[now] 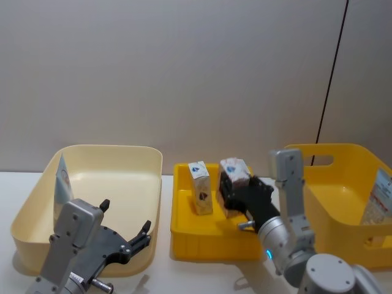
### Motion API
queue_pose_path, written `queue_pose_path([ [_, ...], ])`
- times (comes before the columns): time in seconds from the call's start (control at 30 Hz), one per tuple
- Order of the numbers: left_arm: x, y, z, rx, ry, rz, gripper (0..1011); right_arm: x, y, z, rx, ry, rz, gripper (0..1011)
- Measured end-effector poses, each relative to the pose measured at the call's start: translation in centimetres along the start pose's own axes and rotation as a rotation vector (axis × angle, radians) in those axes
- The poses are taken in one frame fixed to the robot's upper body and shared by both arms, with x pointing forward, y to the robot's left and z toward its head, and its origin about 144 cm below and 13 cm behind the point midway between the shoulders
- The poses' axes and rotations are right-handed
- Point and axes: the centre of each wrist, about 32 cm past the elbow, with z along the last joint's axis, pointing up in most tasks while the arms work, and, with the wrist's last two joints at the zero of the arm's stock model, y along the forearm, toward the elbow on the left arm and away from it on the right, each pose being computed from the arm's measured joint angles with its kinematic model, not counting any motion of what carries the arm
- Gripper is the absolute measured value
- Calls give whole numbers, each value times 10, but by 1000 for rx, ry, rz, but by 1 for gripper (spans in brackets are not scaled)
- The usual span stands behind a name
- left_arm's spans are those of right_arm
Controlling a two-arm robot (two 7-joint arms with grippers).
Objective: Bimanual collaborative sorting of washing and personal care products
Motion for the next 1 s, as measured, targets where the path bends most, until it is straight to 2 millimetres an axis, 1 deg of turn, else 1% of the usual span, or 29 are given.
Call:
queue_pose_path([
  [0.03, 0, 0, 0, 0, 0, 0, 1003, 0, 0, 0, 0, 0, 0, 415],
  [0.33, 0, 0, 0, 0, 0, 0, 1003, 13, -6, 21, 129, -21, -16, 415],
  [0.43, 0, 0, 0, 0, 0, 0, 1004, 21, -10, 30, 176, -30, -33, 417],
  [0.53, 0, 0, 0, 0, 0, 0, 1004, 35, -19, 39, 225, -40, -64, 417],
  [0.67, 0, 0, 0, 0, 0, 0, 1003, 47, -29, 45, 250, -47, -96, 415],
  [0.77, 0, 0, 0, 0, 0, 0, 1003, 53, -37, 47, 257, -50, -116, 417],
  [0.87, 0, 0, 0, 0, 0, 0, 1004, 62, -48, 48, 251, -52, -145, 415],
  [0.97, 0, 0, 0, 0, 0, 0, 1003, 65, -55, 48, 238, -53, -159, 415],
  [1.0, 0, 0, 0, 0, 0, 0, 1003, 68, -60, 47, 230, -54, -170, 417],
])
